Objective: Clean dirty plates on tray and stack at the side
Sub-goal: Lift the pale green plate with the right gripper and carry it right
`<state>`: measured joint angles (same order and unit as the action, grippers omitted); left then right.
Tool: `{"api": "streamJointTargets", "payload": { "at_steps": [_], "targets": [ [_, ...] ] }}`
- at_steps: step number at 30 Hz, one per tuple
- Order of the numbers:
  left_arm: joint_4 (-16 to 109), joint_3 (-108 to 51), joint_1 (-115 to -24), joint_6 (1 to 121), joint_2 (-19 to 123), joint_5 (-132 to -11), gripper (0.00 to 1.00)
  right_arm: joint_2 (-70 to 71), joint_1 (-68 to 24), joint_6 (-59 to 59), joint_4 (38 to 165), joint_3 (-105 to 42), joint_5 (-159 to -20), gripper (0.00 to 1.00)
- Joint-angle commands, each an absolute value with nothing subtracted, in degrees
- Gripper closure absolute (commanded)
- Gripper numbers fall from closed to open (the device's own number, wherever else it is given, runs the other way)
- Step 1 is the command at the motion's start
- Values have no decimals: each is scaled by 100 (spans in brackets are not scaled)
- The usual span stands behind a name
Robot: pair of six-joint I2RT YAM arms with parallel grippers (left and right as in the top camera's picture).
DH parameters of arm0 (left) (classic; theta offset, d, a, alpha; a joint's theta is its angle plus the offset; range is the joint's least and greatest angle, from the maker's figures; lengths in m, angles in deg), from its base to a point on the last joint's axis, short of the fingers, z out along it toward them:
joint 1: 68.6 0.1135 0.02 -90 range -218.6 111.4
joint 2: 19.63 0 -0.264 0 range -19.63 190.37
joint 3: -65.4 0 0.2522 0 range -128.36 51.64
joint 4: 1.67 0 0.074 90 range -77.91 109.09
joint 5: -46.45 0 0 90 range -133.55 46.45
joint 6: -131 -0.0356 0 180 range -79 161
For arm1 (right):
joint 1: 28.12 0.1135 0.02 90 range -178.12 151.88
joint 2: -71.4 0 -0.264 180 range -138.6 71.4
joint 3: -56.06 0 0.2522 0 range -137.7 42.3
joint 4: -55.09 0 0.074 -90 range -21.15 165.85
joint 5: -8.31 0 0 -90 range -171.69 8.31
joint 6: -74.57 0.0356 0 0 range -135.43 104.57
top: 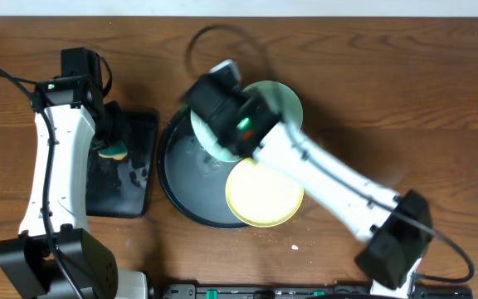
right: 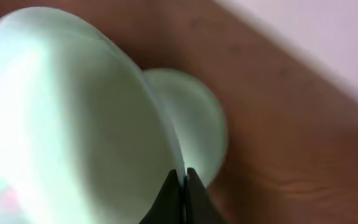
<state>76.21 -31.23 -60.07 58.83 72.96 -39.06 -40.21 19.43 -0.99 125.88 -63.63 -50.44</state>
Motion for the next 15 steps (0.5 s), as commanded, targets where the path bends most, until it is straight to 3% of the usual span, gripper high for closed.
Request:
{"api": "streamJointTargets", "payload": {
  "at_steps": [1, 8, 15],
  "targets": [
    [7627, -3117, -5989, 5929, 7209, -3853, 91, -3879, 1143, -322, 12534, -6487, -7947, 99],
    [7610, -3099, -5989, 5929, 7209, -3853, 91, -3588, -381, -296, 12706, -6490, -9820, 99],
    [7608, -3099, -5989, 5926, 7209, -3853, 91, -3394, -2138, -503, 13465, -6479, -9422, 99]
  ]
}}
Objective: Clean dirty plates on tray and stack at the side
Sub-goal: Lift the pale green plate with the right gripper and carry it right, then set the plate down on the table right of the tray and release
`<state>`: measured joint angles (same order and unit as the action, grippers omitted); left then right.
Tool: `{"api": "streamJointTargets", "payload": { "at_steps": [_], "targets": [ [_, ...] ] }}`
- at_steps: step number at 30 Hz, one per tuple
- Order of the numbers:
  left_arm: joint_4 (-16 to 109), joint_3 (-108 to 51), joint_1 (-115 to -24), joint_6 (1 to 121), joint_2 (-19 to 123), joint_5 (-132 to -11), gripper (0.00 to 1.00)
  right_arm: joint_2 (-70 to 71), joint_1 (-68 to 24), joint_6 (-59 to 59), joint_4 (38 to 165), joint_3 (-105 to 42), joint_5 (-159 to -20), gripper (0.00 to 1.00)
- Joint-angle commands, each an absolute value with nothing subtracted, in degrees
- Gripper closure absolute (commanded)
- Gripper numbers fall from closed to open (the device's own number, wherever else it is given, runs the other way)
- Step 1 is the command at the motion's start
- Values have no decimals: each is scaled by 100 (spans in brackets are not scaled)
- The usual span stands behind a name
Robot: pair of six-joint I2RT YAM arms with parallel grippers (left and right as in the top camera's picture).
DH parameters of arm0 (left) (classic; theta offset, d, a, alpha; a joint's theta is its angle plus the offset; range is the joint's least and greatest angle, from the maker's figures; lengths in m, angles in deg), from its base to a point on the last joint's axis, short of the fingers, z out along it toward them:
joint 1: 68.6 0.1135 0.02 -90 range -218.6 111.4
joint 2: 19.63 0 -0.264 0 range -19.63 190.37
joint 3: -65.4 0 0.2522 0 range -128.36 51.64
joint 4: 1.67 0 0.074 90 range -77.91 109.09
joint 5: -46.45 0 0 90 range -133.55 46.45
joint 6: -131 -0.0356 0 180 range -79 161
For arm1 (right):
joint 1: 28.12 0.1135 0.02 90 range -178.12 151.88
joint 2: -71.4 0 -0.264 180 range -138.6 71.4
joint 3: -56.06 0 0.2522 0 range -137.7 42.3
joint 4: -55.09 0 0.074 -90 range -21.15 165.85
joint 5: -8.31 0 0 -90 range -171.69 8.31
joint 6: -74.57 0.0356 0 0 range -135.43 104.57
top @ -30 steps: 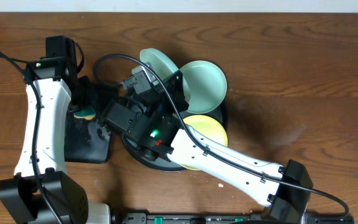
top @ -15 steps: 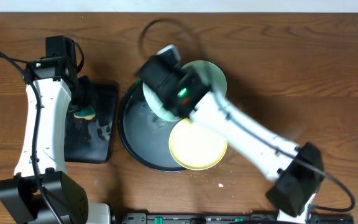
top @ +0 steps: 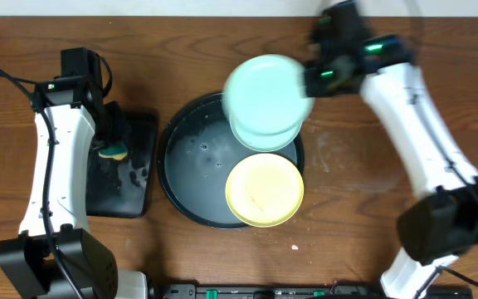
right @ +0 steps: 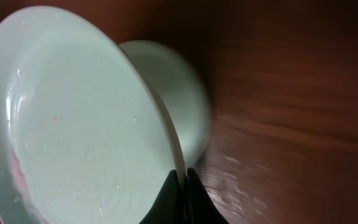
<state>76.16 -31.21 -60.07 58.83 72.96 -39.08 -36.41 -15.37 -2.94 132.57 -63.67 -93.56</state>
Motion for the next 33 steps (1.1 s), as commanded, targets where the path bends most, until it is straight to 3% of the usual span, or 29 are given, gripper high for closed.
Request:
{"api": "streamJointTargets", "payload": {
  "at_steps": [1, 10, 22, 25, 28, 33],
  "targets": [
    [7605, -3099, -5989, 5926, 7209, -3851, 91, -3405, -2330, -506, 13550, -6455, -9300, 99],
    [7599, -3099, -5989, 5926, 7209, -3851, 91, -3416, -3655, -757, 13675, -5646, -8720, 99],
    [7487, -3099, -5989, 5926, 7209, -3851, 91, -3416, -3854, -997, 12245, -3491, -8729, 99],
    [7463, -3099, -5989, 5926, 7209, -3851, 91, -3416, -3852, -995, 12123, -3320, -8731, 89],
    [7461, -3099, -5989, 5926, 7209, -3853, 91, -3414, -3852, -995, 12134, -3408, -8832, 71],
    [7459, -3099, -5989, 5926, 7209, -3851, 91, -3414, -3681, -1157, 12324, -3860, -9573, 61]
  ]
}}
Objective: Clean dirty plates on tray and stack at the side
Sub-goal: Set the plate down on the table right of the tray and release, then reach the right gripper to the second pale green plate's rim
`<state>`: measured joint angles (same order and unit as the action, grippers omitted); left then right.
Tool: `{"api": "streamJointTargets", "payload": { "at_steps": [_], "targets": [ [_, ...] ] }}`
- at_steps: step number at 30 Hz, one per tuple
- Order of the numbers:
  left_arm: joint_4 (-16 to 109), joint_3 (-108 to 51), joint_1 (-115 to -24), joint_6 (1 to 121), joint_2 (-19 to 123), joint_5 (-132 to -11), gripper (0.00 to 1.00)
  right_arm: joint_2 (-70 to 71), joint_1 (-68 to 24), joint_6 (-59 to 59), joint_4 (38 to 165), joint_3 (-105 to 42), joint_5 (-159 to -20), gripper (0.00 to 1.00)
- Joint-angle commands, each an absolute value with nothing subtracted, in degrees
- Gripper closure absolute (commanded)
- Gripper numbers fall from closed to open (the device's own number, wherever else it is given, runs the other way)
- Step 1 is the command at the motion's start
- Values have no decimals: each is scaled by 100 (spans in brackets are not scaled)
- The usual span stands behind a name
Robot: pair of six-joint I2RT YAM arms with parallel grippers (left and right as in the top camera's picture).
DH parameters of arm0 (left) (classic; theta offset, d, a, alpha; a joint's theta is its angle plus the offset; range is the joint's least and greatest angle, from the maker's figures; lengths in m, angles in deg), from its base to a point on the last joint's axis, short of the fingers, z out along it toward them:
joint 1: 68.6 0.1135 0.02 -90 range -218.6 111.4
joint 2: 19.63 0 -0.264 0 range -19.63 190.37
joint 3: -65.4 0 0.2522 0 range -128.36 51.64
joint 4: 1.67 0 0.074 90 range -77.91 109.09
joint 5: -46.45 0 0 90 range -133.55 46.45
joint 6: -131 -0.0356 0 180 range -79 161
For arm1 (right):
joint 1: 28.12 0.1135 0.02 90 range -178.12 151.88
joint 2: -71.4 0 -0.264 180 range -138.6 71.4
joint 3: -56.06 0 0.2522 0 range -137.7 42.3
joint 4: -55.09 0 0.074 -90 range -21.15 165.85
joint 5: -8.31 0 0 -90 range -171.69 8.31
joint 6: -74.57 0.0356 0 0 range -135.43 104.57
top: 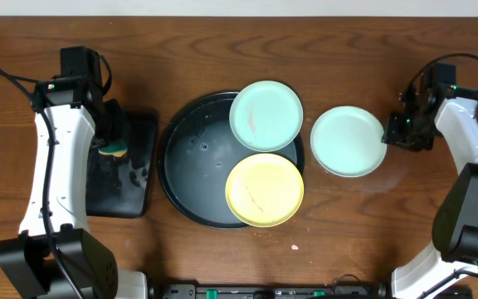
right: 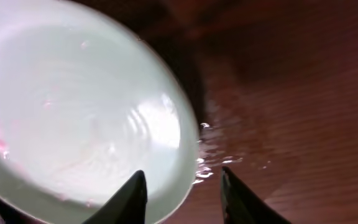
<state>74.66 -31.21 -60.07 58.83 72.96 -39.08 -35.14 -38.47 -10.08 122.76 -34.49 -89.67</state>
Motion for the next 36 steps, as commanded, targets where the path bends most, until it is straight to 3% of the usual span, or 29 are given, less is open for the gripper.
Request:
{"api": "streamJointTargets", "payload": {
  "at_steps": [1, 11, 20, 29, 33, 36],
  "targets": [
    [7461, -3099, -5989, 5926, 7209, -3853, 91, -3414, -3585, -1181, 12333, -3985, -9737, 60],
    [7459, -3099, -5989, 5926, 7209, -3853, 91, -3529, -2121, -1275, 11369, -4608, -9715, 44],
    [7459, -3099, -5989, 5926, 7209, -3853, 91, -4705, -1447, -1426, 11163, -5493, -9706, 38],
    [7461, -3099, -5989, 5929, 7209, -3856, 91, -5527, -1371, -1373, 11377, -5939, -9654, 53],
    [7459, -3099, -5989, 5929, 7209, -3856, 91, -5645, -1360, -1354, 11498, -5937, -9711, 80],
    [7459, -3099, -5989, 5929, 7209, -3856, 91, -5617, -1336, -1358, 11491, -5952, -9929, 95]
  ]
}}
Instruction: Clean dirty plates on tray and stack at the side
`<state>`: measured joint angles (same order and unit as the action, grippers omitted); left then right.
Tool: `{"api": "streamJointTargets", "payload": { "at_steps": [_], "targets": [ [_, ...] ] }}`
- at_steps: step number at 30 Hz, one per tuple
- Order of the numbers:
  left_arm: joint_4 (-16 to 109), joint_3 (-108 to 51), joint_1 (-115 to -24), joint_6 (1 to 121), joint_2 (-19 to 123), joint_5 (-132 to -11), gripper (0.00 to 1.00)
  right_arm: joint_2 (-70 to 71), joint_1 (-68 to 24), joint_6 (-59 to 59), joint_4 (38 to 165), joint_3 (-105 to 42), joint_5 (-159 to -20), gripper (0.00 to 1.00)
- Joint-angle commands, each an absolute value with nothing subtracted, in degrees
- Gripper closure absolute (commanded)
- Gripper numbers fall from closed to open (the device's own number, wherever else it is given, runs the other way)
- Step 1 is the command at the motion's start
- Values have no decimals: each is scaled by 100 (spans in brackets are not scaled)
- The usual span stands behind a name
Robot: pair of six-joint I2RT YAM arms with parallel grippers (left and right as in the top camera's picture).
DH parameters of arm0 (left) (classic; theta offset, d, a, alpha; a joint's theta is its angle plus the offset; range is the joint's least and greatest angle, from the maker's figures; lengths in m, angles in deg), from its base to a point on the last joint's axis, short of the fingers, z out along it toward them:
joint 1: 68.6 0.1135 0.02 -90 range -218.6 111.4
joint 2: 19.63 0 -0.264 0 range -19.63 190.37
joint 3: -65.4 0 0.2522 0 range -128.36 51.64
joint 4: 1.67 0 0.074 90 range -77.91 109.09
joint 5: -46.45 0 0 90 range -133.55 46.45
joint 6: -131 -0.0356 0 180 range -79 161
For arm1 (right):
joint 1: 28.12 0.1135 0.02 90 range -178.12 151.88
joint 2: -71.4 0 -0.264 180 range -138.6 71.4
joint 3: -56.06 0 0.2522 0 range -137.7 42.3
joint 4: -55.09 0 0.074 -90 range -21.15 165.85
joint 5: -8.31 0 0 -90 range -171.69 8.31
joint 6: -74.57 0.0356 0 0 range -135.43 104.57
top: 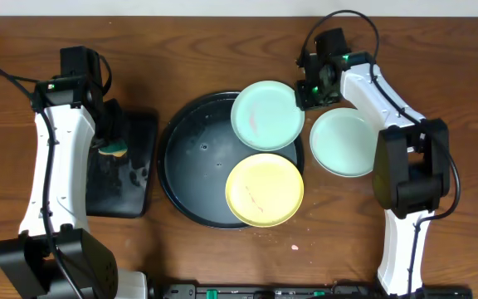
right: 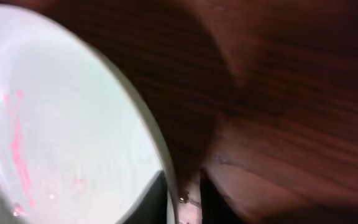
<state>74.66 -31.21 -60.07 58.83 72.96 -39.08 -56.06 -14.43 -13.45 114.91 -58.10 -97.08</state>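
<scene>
A round black tray (top: 173, 178) holds a mint plate (top: 260, 116) with pink smears and a yellow plate (top: 264, 189) with faint marks. A second mint plate (top: 347, 141) lies on the table right of the tray. My right gripper (top: 308, 90) is at the smeared mint plate's right rim. In the right wrist view that plate (right: 61, 124) fills the left, and the right gripper (right: 182, 190) is open, straddling its rim with a small gap. My left gripper (top: 110, 133) is shut on a yellow-green sponge (top: 114, 152) over the black mat.
A black mat (top: 131, 178) lies left of the tray, under the left arm. The wooden table (top: 438, 66) shows bare wood right of the lone mint plate. A small pink crumb (top: 295, 247) lies near the front.
My right gripper was wide open at the right side of the mint plate on the table. Now it is at the smeared mint plate's rim on the tray, jaws narrowed around it. The left arm is unchanged.
My right gripper was shut on a mint plate over the tray, above a second mint plate. Then it held that plate over the tray's far side. Later the plate lay on the table right of the tray, gripper open. Now the gripper straddles the second plate's rim.
</scene>
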Motion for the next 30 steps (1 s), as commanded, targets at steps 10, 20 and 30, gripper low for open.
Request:
{"api": "streamJointTargets", "payload": {
  "at_steps": [10, 20, 30],
  "targets": [
    [7459, -3099, -5993, 5933, 7209, -3860, 91, -5378, -822, -930, 11622, -6015, -10692, 99],
    [7391, -3097, -6087, 5929, 7211, -4015, 92, -5575, 45, 106, 11620, -5989, -10008, 99],
    [7105, -3031, -6979, 5929, 7624, -4162, 92, -6259, 266, 653, 11570, -5991, -9630, 99]
  ]
}}
